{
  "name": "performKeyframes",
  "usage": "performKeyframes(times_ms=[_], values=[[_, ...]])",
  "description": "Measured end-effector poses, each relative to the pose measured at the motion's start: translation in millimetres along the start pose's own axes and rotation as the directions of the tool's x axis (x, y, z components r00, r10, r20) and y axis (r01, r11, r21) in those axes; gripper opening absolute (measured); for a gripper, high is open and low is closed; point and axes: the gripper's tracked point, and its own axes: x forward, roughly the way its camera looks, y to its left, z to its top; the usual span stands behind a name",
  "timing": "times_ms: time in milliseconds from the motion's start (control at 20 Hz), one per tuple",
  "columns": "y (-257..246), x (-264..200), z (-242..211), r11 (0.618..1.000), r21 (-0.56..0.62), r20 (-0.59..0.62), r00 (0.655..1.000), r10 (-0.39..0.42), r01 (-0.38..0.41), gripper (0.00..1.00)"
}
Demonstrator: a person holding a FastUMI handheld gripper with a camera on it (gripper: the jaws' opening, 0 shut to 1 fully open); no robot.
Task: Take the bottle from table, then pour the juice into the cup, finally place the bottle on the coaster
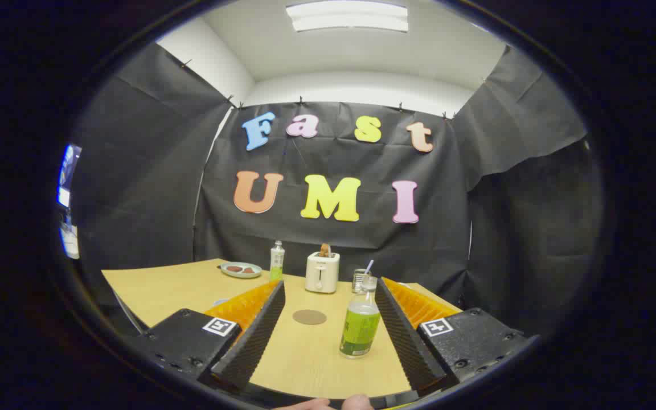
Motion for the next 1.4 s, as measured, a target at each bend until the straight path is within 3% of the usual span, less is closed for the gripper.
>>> performKeyframes(times_ms=[1400], values=[[1,18,-23,1.000,0.021,-0.078,0.997,0.006,-0.004,1.00]])
